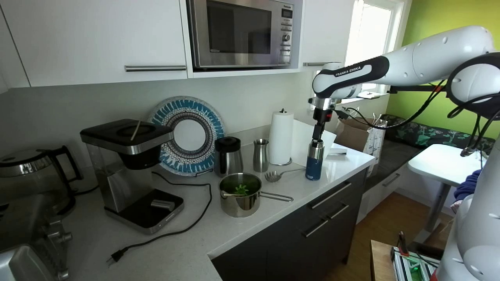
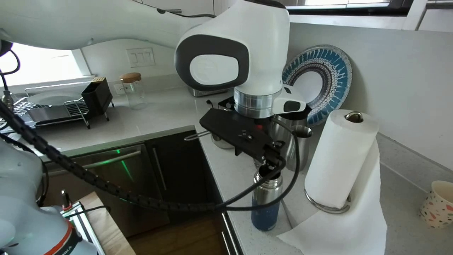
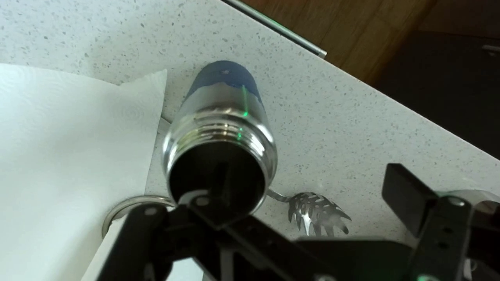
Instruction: Move the open flask to the left near the toaster
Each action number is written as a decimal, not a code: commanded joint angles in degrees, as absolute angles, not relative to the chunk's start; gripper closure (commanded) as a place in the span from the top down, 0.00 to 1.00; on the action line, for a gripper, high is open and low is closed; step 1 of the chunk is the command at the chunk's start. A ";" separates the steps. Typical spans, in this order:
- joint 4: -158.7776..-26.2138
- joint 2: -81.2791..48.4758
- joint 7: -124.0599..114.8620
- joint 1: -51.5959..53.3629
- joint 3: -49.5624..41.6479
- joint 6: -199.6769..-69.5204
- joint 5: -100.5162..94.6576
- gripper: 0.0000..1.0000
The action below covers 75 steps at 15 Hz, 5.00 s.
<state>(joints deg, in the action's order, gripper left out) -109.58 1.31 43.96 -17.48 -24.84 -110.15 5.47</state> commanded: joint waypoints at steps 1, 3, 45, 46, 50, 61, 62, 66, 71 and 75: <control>-107.93 -0.77 44.46 -19.17 -23.94 -108.65 5.87 0.93; -108.22 -1.05 44.36 -19.44 -23.76 -108.92 5.71 0.70; -96.17 12.45 56.64 1.65 -3.49 -105.00 10.96 0.02; -95.34 12.30 57.87 2.99 -2.91 -105.08 12.19 0.02; -95.03 9.76 64.73 7.14 -1.25 -107.26 18.79 0.02; -97.31 6.03 76.38 7.51 1.11 -106.02 26.38 0.07; -97.31 6.12 76.42 7.52 1.10 -106.02 26.39 0.07; -94.46 1.36 74.51 8.95 3.28 -104.44 24.48 0.02; -86.88 -8.37 61.19 12.39 10.42 -105.04 9.78 0.02; -80.02 -15.64 59.25 13.48 13.27 -105.73 6.36 0.02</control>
<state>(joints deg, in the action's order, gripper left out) -86.98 -9.88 59.12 13.51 11.95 -106.87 6.05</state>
